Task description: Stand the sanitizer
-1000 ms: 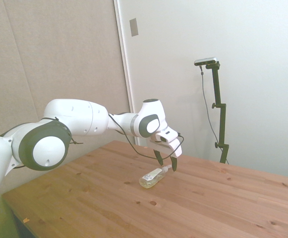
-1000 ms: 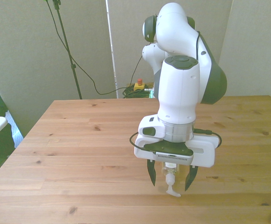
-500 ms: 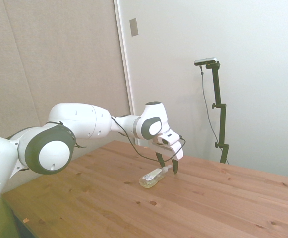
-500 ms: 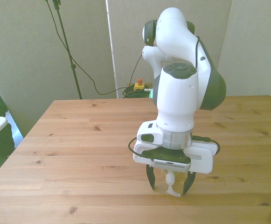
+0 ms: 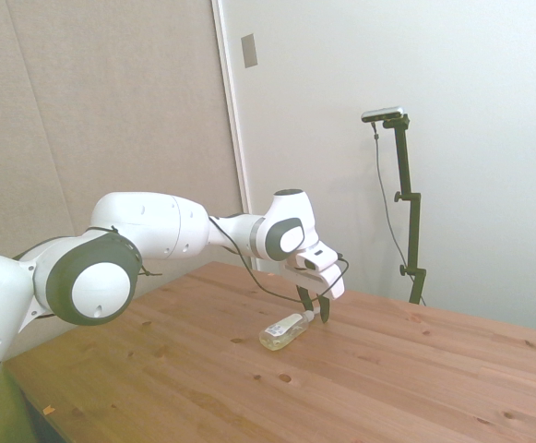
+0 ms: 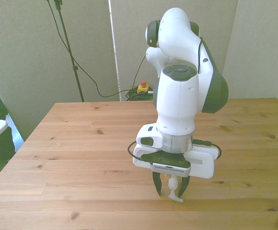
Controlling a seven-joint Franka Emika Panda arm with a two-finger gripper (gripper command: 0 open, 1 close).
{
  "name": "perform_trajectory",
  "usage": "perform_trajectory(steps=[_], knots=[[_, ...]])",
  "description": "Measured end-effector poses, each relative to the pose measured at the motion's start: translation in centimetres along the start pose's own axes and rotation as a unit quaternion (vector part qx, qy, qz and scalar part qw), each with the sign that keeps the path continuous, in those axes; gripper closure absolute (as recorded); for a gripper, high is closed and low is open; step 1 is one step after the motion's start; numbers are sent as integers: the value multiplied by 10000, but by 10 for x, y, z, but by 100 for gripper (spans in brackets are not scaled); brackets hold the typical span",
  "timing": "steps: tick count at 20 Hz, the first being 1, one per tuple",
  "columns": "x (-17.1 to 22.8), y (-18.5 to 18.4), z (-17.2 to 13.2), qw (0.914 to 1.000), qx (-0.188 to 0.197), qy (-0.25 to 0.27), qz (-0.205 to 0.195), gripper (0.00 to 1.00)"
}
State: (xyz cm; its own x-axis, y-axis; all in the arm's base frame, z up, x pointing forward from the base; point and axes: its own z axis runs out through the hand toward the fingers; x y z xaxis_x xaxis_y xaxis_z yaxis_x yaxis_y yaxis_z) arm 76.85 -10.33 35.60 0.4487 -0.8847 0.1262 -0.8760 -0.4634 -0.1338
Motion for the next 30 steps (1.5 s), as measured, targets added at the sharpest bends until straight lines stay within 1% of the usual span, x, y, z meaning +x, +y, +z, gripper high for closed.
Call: perform_trajectory(steps=[5,10,12,15,19,24,27,30], knots=[[3,2,0,9999,-5,-96,97,100],[6,3,0,9990,4,-30,444,100],[6,-1,0,9980,131,147,604,100],[1,-13,-8,9937,406,653,813,100],[-19,-25,-49,9821,722,1446,971,100],[-54,-19,-97,9647,974,2211,1047,100],[-79,-12,-119,9520,1138,2631,1077,100],[-102,-1,-136,9373,1304,3019,1155,100]])
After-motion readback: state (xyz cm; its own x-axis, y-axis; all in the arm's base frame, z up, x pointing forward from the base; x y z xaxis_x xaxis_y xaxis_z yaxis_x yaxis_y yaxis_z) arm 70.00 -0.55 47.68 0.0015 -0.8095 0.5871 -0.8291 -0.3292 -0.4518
